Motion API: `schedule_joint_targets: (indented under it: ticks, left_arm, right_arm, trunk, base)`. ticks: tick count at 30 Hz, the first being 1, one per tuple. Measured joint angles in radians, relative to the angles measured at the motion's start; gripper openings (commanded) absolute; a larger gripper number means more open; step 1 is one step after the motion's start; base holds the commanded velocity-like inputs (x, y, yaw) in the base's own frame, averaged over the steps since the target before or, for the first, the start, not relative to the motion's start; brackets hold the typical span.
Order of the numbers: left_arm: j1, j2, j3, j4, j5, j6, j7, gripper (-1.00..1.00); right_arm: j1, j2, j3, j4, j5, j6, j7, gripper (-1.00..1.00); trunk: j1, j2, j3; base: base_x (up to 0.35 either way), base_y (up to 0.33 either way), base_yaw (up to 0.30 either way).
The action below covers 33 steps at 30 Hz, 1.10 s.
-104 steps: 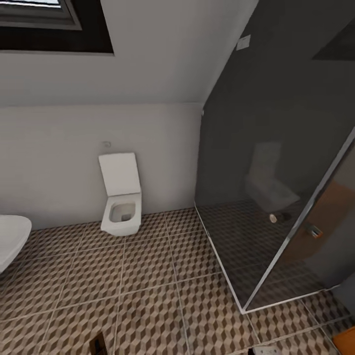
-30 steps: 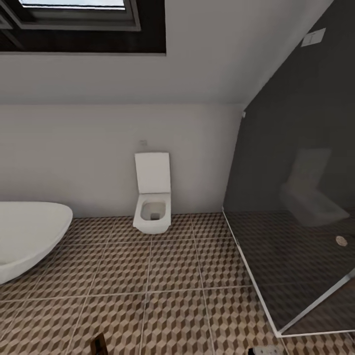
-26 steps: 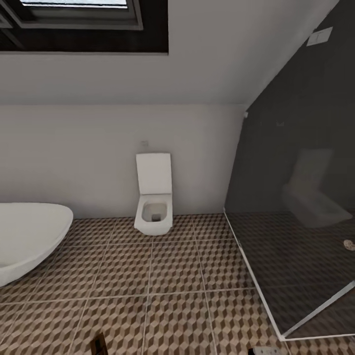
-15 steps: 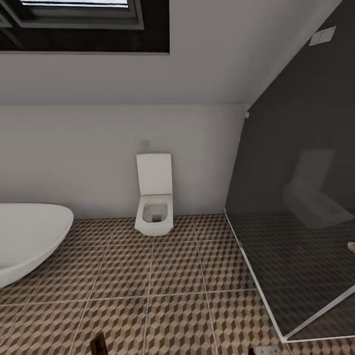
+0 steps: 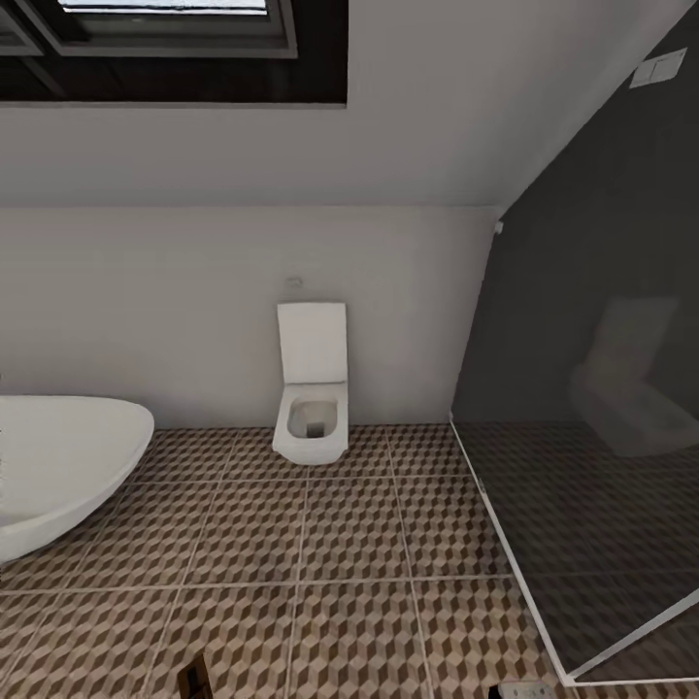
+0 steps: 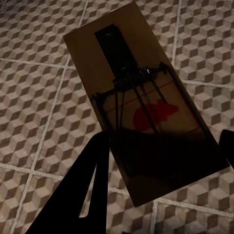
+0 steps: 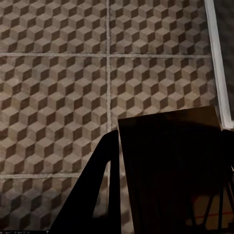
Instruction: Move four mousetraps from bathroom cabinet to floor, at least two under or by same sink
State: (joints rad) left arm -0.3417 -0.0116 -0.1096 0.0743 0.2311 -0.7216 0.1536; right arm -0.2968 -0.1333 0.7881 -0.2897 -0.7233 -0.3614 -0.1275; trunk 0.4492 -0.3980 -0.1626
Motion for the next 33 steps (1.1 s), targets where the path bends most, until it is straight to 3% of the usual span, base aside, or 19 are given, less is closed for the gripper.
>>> schedule_joint_targets:
  ticks: [33]
  left_arm:
    - [0.0,0.0,0.0,0.0,0.0,0.0,0.0,-1.0]
  right_arm:
    - [0.0,0.001,0.001,0.0,0.0,0.0,0.0,-1.0]
  trunk:
    - [0.0,0.0,0.0]
  base:
    - [0.143,0.024,0.003]
